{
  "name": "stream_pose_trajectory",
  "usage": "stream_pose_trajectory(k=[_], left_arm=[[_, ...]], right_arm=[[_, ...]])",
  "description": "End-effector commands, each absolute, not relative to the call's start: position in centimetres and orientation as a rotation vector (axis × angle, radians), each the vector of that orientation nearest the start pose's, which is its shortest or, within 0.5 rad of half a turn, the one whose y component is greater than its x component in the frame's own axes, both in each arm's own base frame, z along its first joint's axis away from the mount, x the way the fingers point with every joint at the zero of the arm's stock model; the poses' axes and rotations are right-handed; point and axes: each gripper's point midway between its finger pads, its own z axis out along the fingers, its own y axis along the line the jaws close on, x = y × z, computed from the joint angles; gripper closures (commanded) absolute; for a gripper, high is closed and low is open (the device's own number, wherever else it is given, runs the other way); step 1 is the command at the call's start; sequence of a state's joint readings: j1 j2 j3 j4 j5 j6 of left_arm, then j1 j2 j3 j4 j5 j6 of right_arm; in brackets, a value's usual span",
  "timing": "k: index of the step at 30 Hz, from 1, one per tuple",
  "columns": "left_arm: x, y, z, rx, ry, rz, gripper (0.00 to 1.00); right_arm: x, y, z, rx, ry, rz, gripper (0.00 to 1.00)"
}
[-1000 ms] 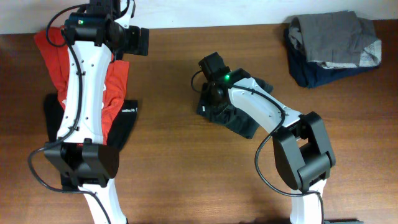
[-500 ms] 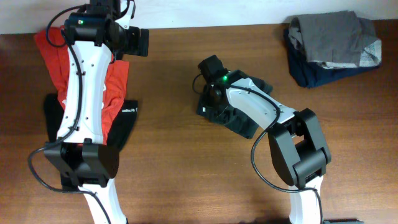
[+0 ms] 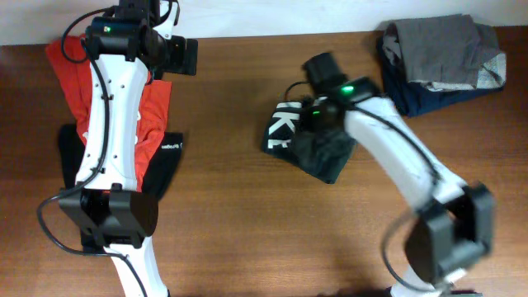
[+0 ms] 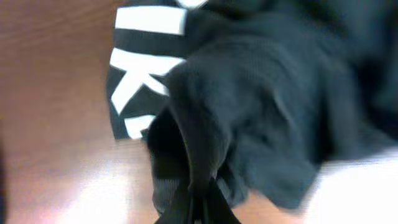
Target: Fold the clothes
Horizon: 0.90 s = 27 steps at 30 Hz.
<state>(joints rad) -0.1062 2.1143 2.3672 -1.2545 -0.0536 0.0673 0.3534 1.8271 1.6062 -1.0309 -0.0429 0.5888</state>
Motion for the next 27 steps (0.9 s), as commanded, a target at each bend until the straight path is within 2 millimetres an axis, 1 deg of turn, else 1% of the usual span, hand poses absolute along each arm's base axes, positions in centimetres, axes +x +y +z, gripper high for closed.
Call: stream_pose_trajectory(k=[1, 3, 6, 8, 14, 16, 19, 22, 23, 24, 26, 27], left_arm=[[51.0, -4.6, 24.7, 0.227, 2.574, 0.064, 0.01], [51.0, -4.6, 24.6, 0.227, 2.576, 0.064, 0.01], [51.0, -4.6, 24.6, 0.227, 2.577, 0.064, 0.01], [51.0, -4.6, 24.6, 0.228, 2.578, 0.065, 0.01], [51.0, -4.6, 24.6, 0.227, 2.577, 0.065, 0.01], [51.0, -4.6, 24.6, 0.228, 2.577, 0.064, 0.01], [51.0, -4.6, 24.6, 0.227, 2.576, 0.065, 0.01], [51.1, -4.6, 24.6, 0.228, 2.575, 0.065, 0.01], [51.1, -4.6, 24.6, 0.228, 2.575, 0.065, 0.01], [51.1, -4.6, 24.6, 0.227, 2.573, 0.065, 0.01], [51.2, -4.6, 24.6, 0.227, 2.57, 0.064, 0.01], [51.2, -4.6, 24.7, 0.227, 2.568, 0.064, 0.01]], right_arm=[[37.8, 11.9, 17.1, 0.338, 2.824, 0.253, 0.96], [36.9, 10.3, 16.7, 0.355, 2.874, 0.214, 0.96], [35.4, 8.7, 15.2, 0.379, 2.966, 0.157, 0.96], [33.9, 8.0, 13.5, 0.398, 3.04, 0.119, 0.96], [29.9, 7.1, 8.8, 0.452, 3.18, 0.043, 0.96], [28.8, 6.7, 7.5, 0.502, 3.209, 0.02, 0.96], [28.1, 5.9, 6.0, 0.555, 3.219, 0.015, 0.96], [28.1, 5.1, 5.8, 0.595, 3.216, 0.028, 0.96], [28.5, 5.2, 6.2, 0.554, 3.209, 0.073, 0.92], [29.3, 5.8, 7.2, 0.463, 3.195, 0.15, 0.85], [30.2, 6.6, 8.4, 0.372, 3.169, 0.227, 0.77], [30.7, 6.9, 9.3, 0.324, 3.146, 0.258, 0.74]])
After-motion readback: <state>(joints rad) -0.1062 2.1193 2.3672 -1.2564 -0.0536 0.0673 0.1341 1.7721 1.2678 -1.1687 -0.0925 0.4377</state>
